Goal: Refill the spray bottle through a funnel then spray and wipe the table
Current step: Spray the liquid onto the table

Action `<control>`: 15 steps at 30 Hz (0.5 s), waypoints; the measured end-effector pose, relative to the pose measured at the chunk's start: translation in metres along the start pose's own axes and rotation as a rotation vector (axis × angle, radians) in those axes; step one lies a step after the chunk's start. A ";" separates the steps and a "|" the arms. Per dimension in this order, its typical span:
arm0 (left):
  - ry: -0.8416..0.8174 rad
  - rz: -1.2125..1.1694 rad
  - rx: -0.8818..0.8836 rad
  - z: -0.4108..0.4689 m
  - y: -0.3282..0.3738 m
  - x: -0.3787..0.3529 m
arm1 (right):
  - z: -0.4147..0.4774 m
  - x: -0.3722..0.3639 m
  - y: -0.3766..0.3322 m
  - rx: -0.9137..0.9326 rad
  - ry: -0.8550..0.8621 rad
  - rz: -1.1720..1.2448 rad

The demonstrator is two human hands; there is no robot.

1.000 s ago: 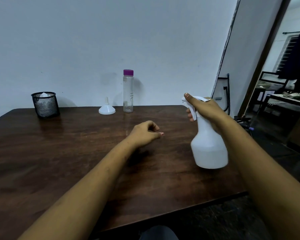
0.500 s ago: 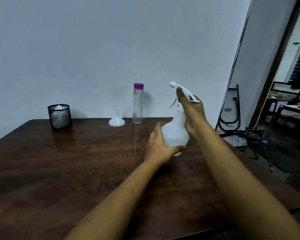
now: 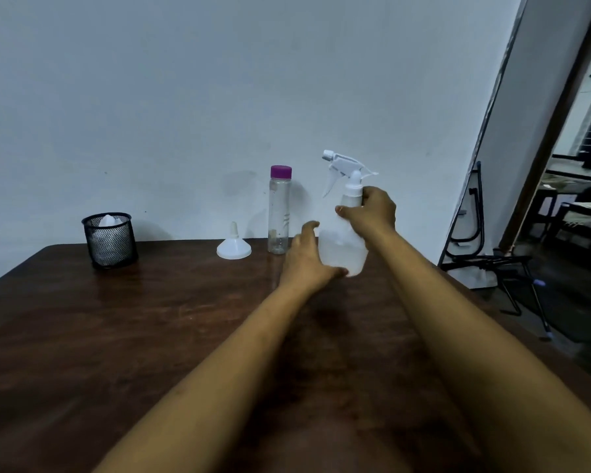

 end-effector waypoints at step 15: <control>-0.020 0.157 0.094 0.085 -0.081 0.027 | 0.114 -0.075 0.064 -0.038 -0.080 -0.051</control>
Point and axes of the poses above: each hand's wrist, its own z-axis towards the middle knuckle, its own x-axis out of the back of the hand, y = z × x, the point moved 4 cm from there along z, towards the middle knuckle, and after that the axes turned 5 degrees about -y, right-handed, at the moved point
